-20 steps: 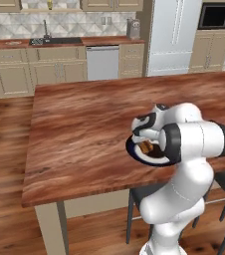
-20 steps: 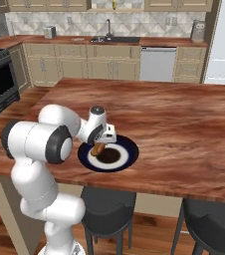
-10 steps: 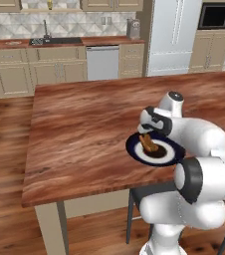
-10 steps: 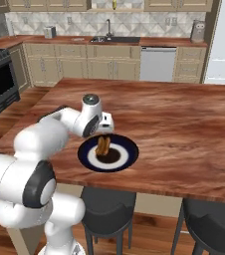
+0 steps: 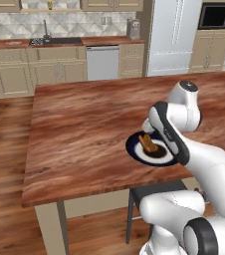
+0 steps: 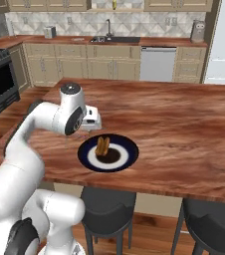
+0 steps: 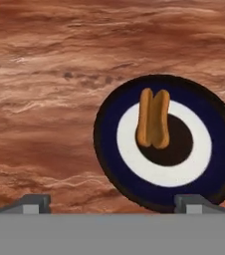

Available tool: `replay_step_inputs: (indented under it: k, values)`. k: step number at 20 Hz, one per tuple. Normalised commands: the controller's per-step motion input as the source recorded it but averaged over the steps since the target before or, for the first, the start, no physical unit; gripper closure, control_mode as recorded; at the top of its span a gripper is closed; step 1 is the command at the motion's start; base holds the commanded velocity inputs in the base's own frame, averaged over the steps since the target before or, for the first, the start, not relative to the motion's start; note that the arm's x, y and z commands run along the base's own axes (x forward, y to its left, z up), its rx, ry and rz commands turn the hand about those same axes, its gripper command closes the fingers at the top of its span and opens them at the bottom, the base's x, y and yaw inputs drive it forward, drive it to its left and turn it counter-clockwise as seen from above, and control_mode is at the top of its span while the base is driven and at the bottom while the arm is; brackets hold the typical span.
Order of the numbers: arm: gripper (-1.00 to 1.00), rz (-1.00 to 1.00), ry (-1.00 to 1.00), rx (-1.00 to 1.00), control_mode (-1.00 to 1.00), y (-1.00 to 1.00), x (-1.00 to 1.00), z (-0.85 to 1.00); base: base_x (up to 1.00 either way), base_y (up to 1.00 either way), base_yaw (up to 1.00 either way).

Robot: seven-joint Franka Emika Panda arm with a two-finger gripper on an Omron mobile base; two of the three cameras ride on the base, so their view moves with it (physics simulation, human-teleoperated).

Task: Move the hot dog bun to the plate on the dining table and place the condiment next to that plate. Then navigate to the fridge and take the sausage and place it on the plate as well.

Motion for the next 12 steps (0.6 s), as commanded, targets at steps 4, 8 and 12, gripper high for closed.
replay_step_inputs:
  k: [4, 8, 12]
  values:
    - [-1.0, -0.01, 0.39, 0.0, -1.0, 0.45, -1.0, 0.51, 0.0, 0.0, 0.0]
    - [-1.0, -0.02, 0.36, 0.0, -1.0, 0.21, -0.9, 0.24, 0.0, 0.0, 0.0]
    - [-1.0, -0.03, 0.06, 0.0, -1.0, 0.11, -0.62, 0.07, 0.0, 0.0, 0.0]
